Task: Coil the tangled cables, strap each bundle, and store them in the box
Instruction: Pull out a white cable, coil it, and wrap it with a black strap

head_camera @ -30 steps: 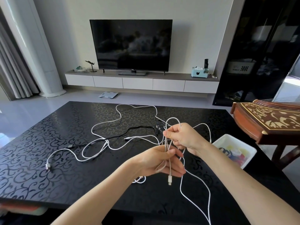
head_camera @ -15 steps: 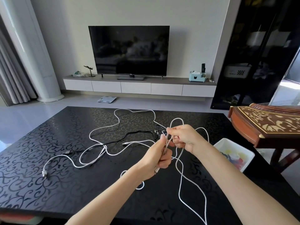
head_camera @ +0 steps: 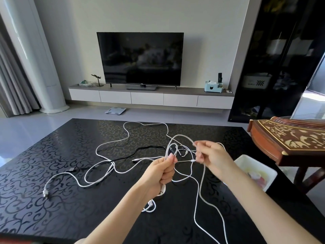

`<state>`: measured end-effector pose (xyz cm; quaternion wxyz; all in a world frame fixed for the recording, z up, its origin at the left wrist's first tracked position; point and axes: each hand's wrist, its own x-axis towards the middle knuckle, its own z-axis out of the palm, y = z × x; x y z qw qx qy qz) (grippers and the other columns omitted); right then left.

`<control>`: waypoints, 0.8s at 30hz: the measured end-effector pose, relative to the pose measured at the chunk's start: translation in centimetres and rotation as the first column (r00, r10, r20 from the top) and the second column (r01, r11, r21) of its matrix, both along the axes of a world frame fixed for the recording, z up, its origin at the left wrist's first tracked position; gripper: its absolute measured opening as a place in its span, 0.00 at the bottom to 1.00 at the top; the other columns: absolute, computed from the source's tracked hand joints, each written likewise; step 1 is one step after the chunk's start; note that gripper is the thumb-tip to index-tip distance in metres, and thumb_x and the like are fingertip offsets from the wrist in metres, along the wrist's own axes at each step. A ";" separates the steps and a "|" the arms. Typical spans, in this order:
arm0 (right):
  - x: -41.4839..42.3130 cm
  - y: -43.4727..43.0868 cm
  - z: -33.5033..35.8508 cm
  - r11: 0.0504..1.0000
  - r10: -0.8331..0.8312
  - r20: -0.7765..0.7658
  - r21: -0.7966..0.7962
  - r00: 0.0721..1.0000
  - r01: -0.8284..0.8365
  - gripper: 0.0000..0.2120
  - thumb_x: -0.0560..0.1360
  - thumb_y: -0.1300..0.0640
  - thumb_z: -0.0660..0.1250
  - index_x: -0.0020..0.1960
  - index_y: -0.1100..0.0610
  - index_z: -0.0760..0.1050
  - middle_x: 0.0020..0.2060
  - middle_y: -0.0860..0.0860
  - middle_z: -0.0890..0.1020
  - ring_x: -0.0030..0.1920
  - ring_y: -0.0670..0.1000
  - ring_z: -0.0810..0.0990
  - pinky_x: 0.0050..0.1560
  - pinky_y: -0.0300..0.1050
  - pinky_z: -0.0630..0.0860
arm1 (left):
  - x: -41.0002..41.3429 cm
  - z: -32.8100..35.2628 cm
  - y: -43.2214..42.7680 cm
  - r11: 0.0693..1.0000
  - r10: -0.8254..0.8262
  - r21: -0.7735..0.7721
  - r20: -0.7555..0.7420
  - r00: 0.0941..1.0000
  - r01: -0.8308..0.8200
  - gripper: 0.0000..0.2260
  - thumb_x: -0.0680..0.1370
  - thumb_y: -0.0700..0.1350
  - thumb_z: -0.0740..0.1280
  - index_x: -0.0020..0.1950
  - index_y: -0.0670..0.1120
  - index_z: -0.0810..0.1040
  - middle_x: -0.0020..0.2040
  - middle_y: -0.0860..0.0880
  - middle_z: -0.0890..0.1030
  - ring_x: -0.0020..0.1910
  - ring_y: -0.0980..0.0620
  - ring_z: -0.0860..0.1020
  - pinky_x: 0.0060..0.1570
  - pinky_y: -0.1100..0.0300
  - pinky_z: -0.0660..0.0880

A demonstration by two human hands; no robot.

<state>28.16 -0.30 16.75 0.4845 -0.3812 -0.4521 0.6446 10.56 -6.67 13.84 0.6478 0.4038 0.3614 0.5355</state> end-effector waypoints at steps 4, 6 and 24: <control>-2.0 -2.7 -1.6 0.930 -0.249 0.418 0.356 0.874 0.095 0.07 0.76 0.62 0.67 0.40 0.55 0.79 0.25 0.49 0.80 0.27 0.49 0.80 0.32 0.43 0.79 | 0.8 0.4 0.6 0.993 0.121 -0.001 -0.059 0.991 -0.121 0.13 0.83 0.45 0.55 0.40 0.44 0.70 0.23 0.55 0.58 0.20 0.59 0.55 0.17 0.68 0.53; -3.1 -3.6 -1.6 0.904 -0.313 0.503 0.418 0.806 0.090 0.08 0.75 0.61 0.67 0.37 0.53 0.78 0.26 0.49 0.81 0.28 0.48 0.82 0.35 0.44 0.81 | 1.2 0.4 0.5 0.985 0.169 0.009 -0.151 0.974 -0.170 0.14 0.83 0.46 0.56 0.40 0.44 0.70 0.24 0.54 0.61 0.21 0.58 0.60 0.19 0.67 0.59; -5.1 -4.3 1.2 0.939 -0.244 0.921 0.303 0.305 -0.163 0.08 0.70 0.53 0.66 0.33 0.50 0.79 0.31 0.48 0.82 0.36 0.48 0.80 0.35 0.40 0.71 | 1.8 -0.2 0.6 0.980 0.178 -0.019 -0.350 0.920 -0.197 0.14 0.84 0.51 0.51 0.44 0.45 0.66 0.26 0.49 0.78 0.24 0.47 0.78 0.18 0.63 0.69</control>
